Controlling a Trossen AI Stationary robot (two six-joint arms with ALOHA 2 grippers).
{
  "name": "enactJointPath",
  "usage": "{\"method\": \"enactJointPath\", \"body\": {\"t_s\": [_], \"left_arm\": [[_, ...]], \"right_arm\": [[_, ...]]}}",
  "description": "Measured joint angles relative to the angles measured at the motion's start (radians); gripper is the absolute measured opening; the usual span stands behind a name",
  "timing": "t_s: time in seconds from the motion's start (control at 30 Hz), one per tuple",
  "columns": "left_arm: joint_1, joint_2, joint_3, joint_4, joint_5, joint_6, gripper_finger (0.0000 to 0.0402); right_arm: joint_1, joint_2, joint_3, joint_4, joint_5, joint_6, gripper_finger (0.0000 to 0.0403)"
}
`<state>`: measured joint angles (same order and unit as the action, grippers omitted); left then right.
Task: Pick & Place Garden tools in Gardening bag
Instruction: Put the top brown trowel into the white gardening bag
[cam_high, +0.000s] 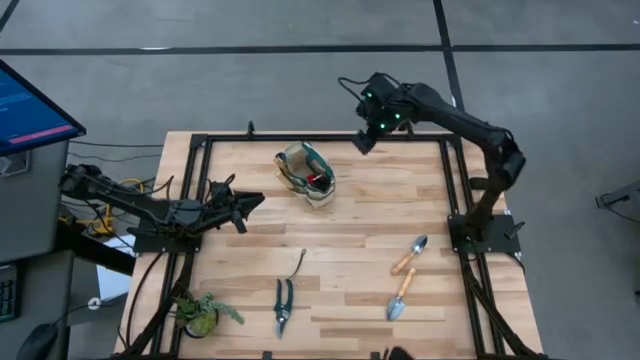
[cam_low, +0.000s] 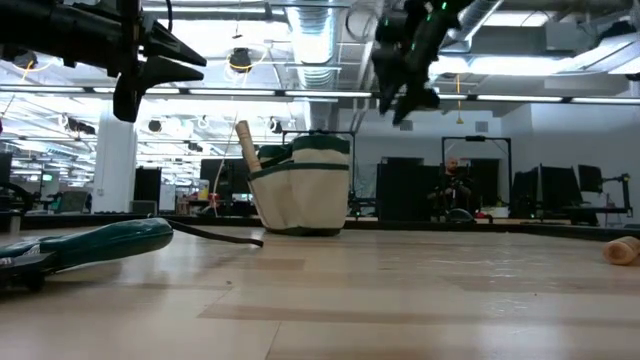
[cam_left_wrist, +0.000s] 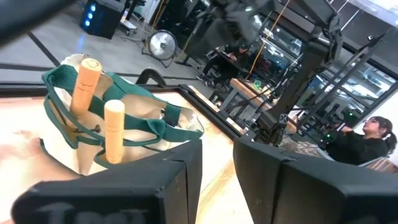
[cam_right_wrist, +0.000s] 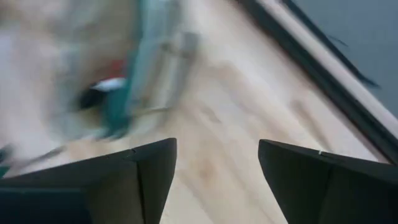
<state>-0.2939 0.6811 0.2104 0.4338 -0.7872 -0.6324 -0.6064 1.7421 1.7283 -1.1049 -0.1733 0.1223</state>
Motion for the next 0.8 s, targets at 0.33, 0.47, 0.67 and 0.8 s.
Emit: {"method": "enactJointPath", "body": {"t_s": [0.33, 0.47, 0.67, 0.8], "left_arm": [[0.000, 0.000, 0.000, 0.002, 0.040, -0.031, 0.0080], [0.000, 0.000, 0.000, 0.002, 0.060, -0.031, 0.0080], [0.000, 0.000, 0.000, 0.002, 0.053, -0.031, 0.0080], [0.000, 0.000, 0.000, 0.001, 0.052, -0.031, 0.0080]], "right_arm": [[0.184, -0.206, -0.235, -0.040, 0.048, 0.049, 0.0219], [0.236, -0.382, -0.501, -0.012, 0.049, 0.196, 0.0219], [0.380, -0.576, -0.771, 0.124, 0.071, 0.353, 0.0219], [0.508, -0.599, -0.857, 0.151, 0.074, 0.269, 0.0219]]}}
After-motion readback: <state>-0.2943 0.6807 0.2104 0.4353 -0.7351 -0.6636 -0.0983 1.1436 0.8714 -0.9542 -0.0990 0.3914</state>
